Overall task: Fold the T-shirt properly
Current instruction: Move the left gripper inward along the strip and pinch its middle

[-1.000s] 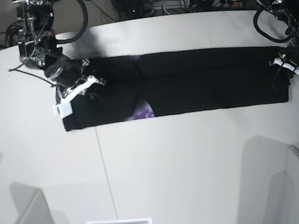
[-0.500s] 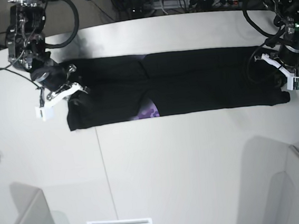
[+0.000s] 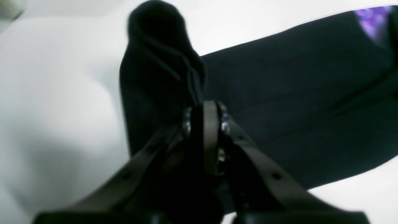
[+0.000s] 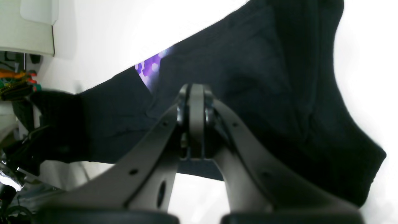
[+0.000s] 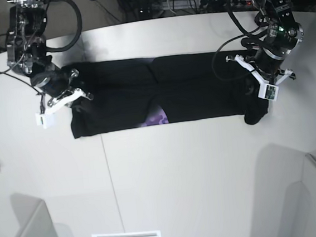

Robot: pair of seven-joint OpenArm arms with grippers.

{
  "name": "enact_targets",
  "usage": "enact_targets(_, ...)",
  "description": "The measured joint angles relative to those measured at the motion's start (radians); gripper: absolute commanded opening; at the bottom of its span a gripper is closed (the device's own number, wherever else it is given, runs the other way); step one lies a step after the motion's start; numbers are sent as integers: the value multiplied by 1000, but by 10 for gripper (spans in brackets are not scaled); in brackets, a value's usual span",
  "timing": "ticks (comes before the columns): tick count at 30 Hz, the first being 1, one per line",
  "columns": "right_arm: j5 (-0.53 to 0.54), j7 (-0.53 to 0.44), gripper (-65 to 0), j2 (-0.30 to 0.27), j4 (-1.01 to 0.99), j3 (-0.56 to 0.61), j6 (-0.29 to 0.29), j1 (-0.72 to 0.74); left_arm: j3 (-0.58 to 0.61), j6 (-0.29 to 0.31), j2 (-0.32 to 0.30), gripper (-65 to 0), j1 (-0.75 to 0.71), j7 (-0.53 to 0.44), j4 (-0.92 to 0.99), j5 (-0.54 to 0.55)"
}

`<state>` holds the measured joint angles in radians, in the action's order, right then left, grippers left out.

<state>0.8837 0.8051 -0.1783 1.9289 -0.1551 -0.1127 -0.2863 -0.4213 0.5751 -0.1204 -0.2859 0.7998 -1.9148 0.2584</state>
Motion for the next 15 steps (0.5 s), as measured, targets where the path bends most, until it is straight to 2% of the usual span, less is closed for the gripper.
enact_targets(12, 0, -1, -650, 0, -54, 0, 0, 3, 147, -4, 57, -650, -3, 1, 0, -5)
enact_targets(15, 0, -1, -650, 0, -78, 0, 0, 3, 189, -64, 56, -650, -3, -1, 0, -3)
